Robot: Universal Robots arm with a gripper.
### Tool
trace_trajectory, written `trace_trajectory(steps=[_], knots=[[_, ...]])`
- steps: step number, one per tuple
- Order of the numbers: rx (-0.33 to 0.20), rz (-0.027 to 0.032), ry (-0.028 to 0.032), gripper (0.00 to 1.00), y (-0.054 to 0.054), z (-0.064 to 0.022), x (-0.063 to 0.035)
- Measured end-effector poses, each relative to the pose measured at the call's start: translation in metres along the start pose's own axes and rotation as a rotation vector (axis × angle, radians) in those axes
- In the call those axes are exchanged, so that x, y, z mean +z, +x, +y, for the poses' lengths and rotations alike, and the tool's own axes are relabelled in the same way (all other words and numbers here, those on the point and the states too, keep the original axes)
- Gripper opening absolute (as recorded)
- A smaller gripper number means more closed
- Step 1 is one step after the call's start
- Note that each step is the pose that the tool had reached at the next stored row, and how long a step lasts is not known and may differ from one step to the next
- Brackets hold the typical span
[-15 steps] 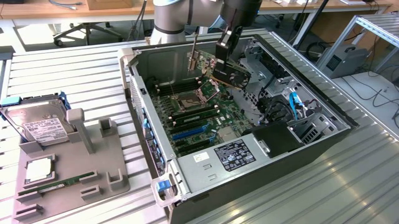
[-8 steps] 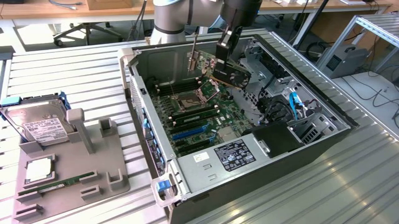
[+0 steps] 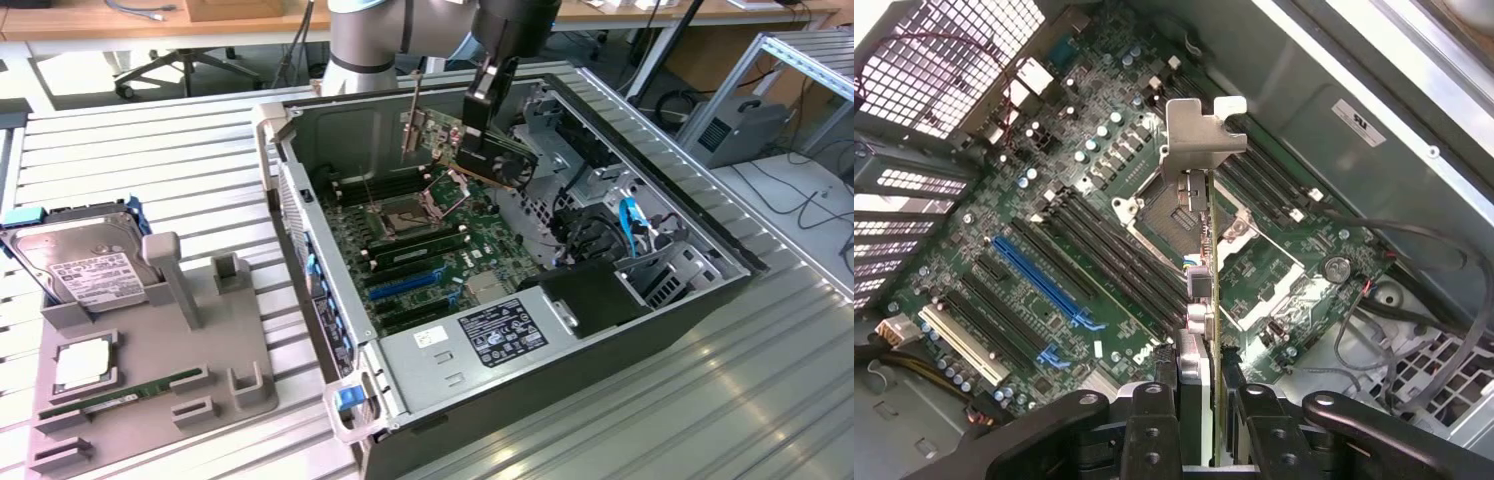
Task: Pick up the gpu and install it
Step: 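Insert the gpu into the slot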
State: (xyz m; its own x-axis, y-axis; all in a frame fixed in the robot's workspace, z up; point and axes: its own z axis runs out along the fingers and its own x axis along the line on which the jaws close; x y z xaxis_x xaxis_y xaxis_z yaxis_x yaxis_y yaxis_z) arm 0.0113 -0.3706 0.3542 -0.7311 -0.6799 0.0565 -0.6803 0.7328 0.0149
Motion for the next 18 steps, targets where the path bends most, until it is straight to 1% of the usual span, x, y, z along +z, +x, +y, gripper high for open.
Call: trace_trajectory(steps=[18], knots=[[-0.039,0.0005,0.0022,0.27,-0.0001,-0.0001,0.0000]])
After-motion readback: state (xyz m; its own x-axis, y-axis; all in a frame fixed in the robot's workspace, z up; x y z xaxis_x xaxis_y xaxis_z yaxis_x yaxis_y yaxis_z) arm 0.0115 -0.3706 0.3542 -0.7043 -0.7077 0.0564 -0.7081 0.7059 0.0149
